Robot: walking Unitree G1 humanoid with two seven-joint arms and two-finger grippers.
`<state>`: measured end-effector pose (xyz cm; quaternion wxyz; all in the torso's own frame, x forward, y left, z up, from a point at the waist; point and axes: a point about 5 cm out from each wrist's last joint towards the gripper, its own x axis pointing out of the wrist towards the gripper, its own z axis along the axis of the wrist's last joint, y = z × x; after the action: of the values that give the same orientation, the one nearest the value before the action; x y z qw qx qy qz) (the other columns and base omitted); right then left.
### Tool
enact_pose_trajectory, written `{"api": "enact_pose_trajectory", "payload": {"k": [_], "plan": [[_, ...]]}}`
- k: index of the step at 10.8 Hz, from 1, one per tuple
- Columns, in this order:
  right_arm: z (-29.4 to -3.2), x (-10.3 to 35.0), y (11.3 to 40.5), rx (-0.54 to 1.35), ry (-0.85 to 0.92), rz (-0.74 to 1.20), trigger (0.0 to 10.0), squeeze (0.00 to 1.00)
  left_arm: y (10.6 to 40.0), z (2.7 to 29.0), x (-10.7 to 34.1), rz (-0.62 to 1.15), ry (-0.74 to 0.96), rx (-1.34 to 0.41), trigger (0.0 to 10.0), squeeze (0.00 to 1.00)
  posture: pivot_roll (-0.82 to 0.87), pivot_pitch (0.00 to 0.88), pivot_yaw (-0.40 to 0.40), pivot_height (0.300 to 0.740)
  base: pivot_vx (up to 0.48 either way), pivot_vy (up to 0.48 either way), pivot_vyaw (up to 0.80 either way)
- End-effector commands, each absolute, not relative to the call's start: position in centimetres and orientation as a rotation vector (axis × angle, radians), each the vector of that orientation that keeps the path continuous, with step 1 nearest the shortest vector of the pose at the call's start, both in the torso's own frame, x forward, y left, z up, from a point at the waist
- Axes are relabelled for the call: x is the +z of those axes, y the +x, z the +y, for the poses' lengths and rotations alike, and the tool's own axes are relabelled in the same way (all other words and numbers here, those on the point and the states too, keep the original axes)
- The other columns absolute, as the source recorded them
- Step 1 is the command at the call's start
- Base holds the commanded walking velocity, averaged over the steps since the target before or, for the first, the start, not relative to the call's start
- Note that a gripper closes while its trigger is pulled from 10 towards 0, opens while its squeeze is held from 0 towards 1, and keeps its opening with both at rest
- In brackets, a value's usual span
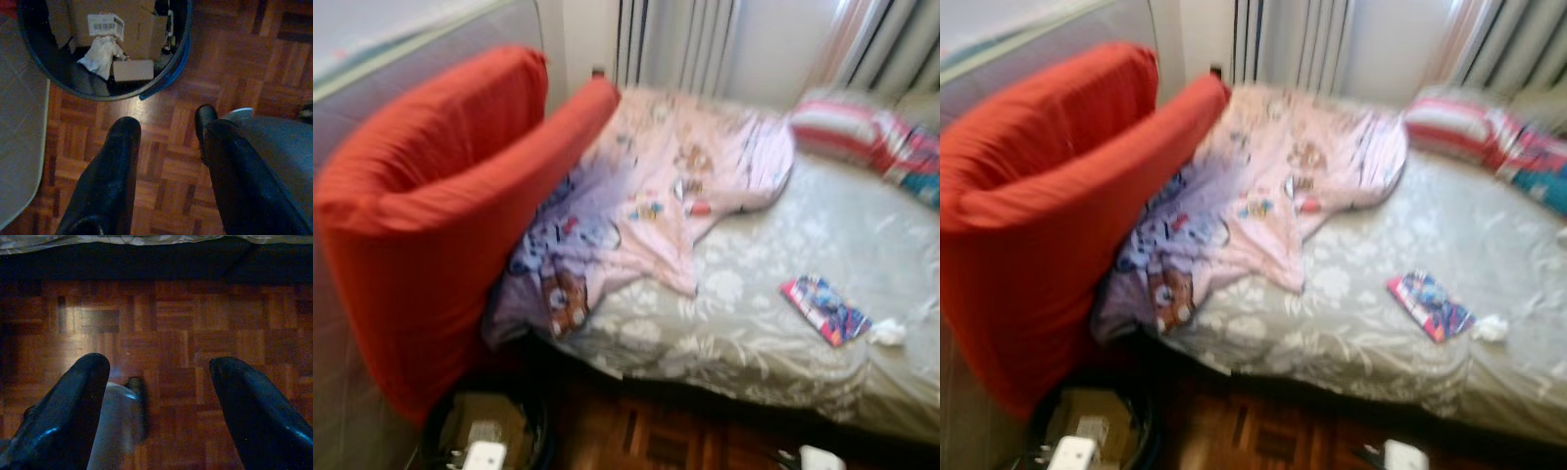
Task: Clean up the room
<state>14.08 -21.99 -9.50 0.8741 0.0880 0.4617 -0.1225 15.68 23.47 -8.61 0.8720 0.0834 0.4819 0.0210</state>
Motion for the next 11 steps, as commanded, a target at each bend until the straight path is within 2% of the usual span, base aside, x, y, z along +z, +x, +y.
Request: {"api": "enact_pose_trajectory", "payload": {"k": [1, 8, 11], "plan": [[-23.0, -9.4, 13.7, -0.287, 0.173, 0.958, 10.0, 0.00, 15.5, 22.7, -8.9, 1.015, 0.163, 0.026, 10.0, 0.00, 0.12, 0.041, -0.014, 0.740, 0.000, -0.285, 0.00], [-22.2, -9.5, 14.0, -0.254, 0.158, 0.958, 10.0, 0.00, 15.7, 23.3, -8.7, 1.017, 0.174, 0.038, 10.0, 0.00, 0.15, 0.081, -0.005, 0.740, 0.000, -0.282, 0.00], [-21.9, -9.6, 13.8, -0.259, 0.176, 0.960, 10.0, 0.00, 15.8, 23.4, -8.6, 1.018, 0.165, 0.041, 10.0, 0.00, 0.15, 0.085, 0.003, 0.740, 0.000, 0.000, 0.00]]}}
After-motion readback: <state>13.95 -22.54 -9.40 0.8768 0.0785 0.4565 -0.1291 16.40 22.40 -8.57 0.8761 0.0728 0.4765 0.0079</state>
